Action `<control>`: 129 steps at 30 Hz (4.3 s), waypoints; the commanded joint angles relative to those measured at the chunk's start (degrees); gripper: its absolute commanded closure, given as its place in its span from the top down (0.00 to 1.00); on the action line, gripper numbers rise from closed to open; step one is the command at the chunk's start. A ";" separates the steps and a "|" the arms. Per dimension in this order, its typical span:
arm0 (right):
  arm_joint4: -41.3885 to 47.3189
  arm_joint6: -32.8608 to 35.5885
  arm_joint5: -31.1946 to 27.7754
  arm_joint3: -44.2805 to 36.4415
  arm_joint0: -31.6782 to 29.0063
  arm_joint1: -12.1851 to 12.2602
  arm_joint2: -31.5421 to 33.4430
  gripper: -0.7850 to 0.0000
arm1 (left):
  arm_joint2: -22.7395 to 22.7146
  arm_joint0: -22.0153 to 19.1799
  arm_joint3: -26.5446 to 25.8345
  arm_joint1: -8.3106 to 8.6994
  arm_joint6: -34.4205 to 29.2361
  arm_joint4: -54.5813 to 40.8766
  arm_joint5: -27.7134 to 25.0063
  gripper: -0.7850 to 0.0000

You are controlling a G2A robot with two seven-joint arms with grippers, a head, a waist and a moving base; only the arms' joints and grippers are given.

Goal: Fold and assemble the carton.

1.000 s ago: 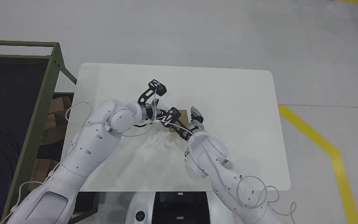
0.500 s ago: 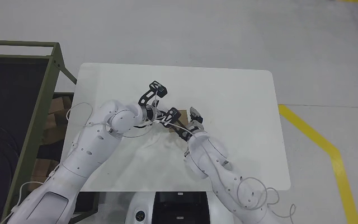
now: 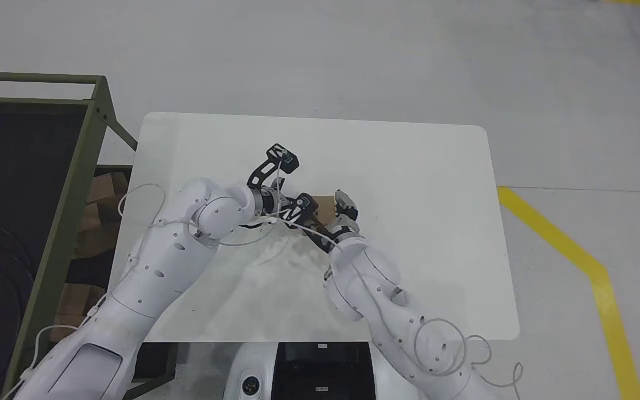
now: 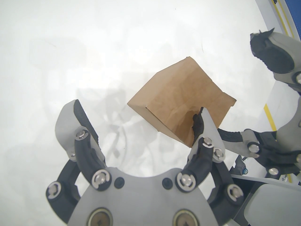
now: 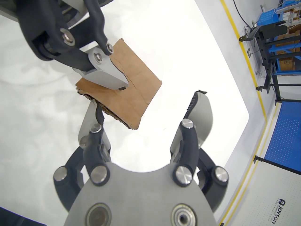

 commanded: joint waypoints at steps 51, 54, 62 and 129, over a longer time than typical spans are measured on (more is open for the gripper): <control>-5.92 -4.10 -1.80 -2.77 -4.94 -0.84 2.18 0.80 | -0.94 0.42 -0.83 -0.34 0.01 0.27 0.30 1.00; -7.40 -4.05 -2.46 -2.92 -5.50 -0.75 2.06 0.84 | -0.97 0.43 -0.85 -0.36 -0.02 0.27 0.30 1.00; -8.48 -4.10 -2.68 -2.91 -5.98 -0.91 2.06 0.80 | -1.20 0.58 -1.06 -0.39 0.16 0.30 0.34 1.00; -10.39 -3.52 1.93 -0.27 -5.39 -3.77 2.87 0.77 | -1.53 0.93 -1.40 -0.71 -0.64 0.86 0.17 1.00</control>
